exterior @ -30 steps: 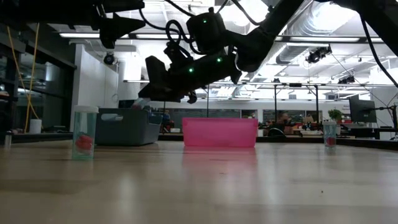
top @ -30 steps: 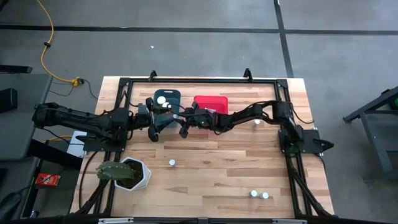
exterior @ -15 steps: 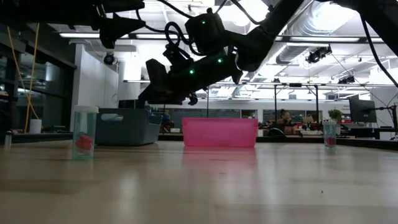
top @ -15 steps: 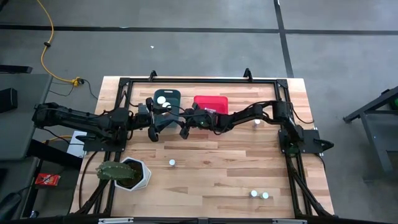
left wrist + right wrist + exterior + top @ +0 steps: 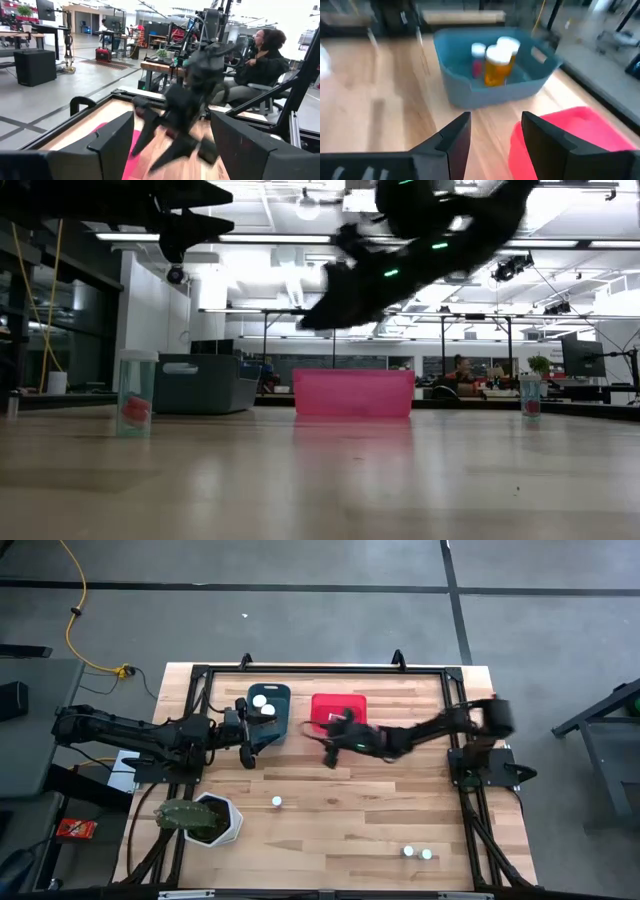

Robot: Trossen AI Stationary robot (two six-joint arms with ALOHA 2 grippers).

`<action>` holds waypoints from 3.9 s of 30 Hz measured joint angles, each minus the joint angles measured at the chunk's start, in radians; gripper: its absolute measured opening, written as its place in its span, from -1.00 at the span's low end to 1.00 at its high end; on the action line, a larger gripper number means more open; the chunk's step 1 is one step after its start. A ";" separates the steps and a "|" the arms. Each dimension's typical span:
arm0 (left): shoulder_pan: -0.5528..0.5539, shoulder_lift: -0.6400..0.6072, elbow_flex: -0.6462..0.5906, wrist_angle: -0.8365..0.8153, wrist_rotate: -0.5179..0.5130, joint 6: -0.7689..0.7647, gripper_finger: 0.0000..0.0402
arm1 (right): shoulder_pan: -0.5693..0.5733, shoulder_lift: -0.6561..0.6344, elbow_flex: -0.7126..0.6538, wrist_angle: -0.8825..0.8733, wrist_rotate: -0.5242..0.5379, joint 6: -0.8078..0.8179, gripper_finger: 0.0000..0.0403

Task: Pick and place medicine bottles into bin by pill shape (circle, oval)
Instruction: Put the top right blue capsule bottle into the blue bin

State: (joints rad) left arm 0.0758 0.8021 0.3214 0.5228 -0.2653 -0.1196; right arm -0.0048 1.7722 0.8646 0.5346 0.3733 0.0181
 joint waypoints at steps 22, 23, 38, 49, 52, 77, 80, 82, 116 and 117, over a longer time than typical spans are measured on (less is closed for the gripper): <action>0.002 0.029 0.000 0.005 -0.012 0.018 0.26 | 0.086 -0.641 -0.416 0.224 0.011 -0.018 -0.16; 0.002 0.029 0.000 0.005 -0.012 0.018 0.26 | 0.086 -0.641 -0.416 0.224 0.011 -0.018 -0.16; 0.002 0.031 0.000 0.005 -0.010 0.015 0.26 | 0.086 -0.640 -0.416 0.216 0.010 -0.018 -0.16; 0.002 0.038 0.000 0.005 -0.008 0.018 0.26 | 0.076 -0.640 -0.404 0.109 0.125 0.113 -0.16; 0.002 0.038 0.000 0.005 -0.009 0.018 0.26 | 0.077 -0.641 -0.389 0.031 0.190 0.124 -0.16; 0.002 0.038 0.000 0.005 -0.011 0.018 0.26 | 0.016 -0.638 -0.239 -1.451 0.223 1.232 -0.16; 0.002 0.038 0.000 0.005 -0.011 0.018 0.26 | -0.012 -0.638 -0.248 -1.445 0.222 1.229 -0.16; 0.002 0.038 0.000 0.005 -0.011 0.018 0.26 | -0.023 -0.638 -0.256 -1.419 0.220 1.213 -0.16; 0.002 0.038 0.000 0.005 -0.011 0.017 0.26 | -0.058 -0.638 -0.299 -1.338 0.094 1.168 -0.16; 0.002 0.038 0.000 0.005 -0.011 0.017 0.26 | -0.058 -0.638 -0.299 -1.338 0.094 1.167 -0.16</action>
State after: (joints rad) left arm 0.0776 0.8398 0.3210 0.5276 -0.2760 -0.1031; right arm -0.0631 1.1343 0.5659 -0.8036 0.4671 1.1854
